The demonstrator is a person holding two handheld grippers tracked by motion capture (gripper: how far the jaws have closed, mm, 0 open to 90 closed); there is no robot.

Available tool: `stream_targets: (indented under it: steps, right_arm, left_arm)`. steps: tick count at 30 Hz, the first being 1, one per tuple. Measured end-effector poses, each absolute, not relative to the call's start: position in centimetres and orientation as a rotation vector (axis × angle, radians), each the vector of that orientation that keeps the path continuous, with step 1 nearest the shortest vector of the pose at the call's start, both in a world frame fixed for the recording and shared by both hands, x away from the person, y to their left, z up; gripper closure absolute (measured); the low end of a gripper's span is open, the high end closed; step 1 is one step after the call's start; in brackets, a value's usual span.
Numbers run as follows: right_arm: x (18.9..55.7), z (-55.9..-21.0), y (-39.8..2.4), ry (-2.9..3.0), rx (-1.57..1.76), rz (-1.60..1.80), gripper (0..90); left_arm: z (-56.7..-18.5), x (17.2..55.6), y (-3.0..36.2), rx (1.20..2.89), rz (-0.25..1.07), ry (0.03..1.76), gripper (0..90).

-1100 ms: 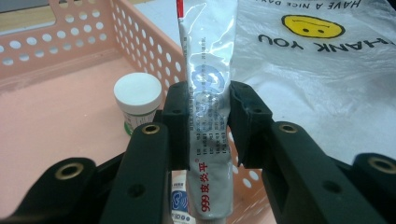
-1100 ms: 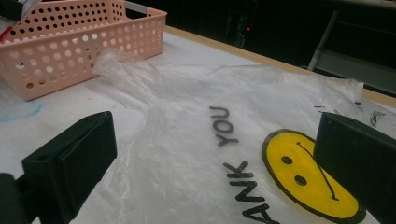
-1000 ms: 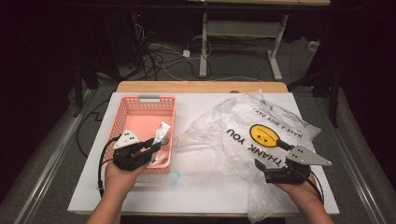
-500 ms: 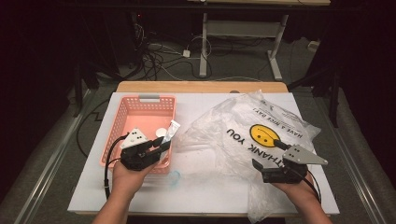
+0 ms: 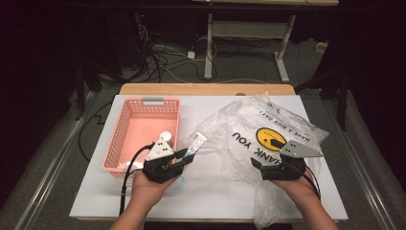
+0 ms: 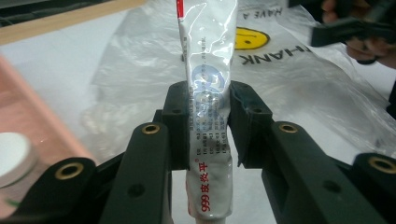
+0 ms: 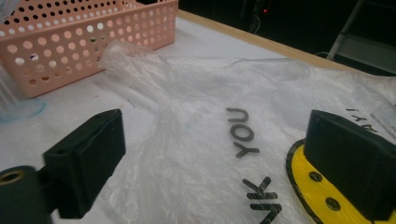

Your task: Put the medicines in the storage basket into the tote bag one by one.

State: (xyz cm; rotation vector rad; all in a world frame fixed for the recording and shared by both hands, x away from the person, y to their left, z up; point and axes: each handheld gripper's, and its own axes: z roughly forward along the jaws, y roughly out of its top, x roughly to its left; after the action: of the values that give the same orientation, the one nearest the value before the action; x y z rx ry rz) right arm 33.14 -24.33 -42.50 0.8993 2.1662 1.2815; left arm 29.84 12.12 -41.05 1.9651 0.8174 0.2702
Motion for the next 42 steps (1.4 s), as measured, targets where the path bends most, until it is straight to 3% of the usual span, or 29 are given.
stream_targets:
  steps: [5,13,17,22,28,33,42]
  right_arm:
    - [34.5,-42.7,-23.4,2.218,0.893,1.253,19.5]
    - [34.6,-43.5,-22.0,2.350,0.848,1.234,43.1]
    - [34.6,-44.0,-21.6,2.383,0.859,1.203,42.5]
    - [34.8,-45.7,-20.6,2.498,0.874,1.114,26.9]
    - [34.7,-47.0,-19.8,2.567,0.860,1.022,20.4]
    - [34.4,-47.7,-19.9,2.593,0.846,0.976,23.0]
    - [34.0,-48.0,-21.4,2.579,0.878,0.993,42.1]
  left_arm:
    - [-42.1,29.6,10.4,2.003,0.245,0.788,68.4]
    - [-44.1,29.7,8.7,2.052,0.186,0.766,68.3]
    - [-45.1,29.5,8.1,2.086,0.162,0.756,68.3]
    - [-45.9,29.2,7.7,2.116,0.147,0.747,68.3]
    - [-46.6,29.2,7.6,2.140,0.136,0.743,68.3]
    - [-46.7,29.1,7.6,2.140,0.132,0.741,68.3]
    - [-46.7,29.1,7.7,2.136,0.128,0.742,68.3]
